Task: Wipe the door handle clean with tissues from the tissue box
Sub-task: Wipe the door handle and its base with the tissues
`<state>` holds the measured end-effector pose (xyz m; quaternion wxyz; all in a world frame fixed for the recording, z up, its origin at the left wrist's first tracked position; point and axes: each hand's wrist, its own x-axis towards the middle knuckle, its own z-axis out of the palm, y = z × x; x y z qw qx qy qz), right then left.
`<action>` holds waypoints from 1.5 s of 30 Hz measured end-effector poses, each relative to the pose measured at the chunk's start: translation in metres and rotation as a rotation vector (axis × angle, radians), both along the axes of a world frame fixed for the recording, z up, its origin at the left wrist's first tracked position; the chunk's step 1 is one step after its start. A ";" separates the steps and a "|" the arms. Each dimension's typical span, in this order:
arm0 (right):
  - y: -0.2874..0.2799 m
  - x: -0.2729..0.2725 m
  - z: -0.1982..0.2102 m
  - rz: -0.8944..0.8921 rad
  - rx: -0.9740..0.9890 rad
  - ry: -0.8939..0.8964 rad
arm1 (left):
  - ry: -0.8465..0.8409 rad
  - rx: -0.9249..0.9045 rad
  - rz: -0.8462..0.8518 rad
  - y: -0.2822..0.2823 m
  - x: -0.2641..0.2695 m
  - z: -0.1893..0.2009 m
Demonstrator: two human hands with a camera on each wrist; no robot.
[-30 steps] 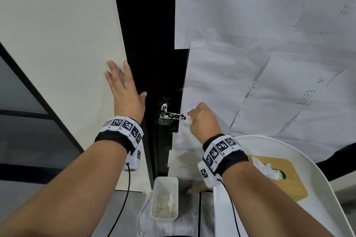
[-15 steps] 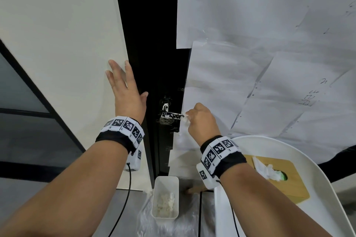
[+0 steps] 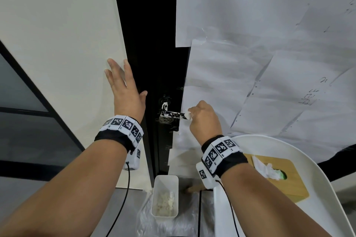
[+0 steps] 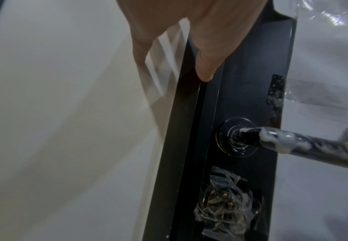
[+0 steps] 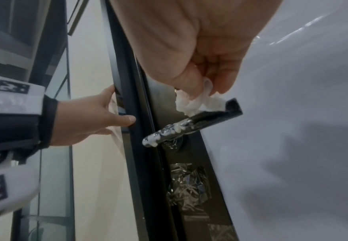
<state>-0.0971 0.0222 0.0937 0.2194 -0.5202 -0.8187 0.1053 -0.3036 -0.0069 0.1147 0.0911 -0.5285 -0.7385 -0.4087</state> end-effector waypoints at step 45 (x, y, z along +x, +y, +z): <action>0.005 0.013 -0.015 -0.049 0.046 -0.107 | 0.000 -0.002 -0.002 0.000 0.000 -0.002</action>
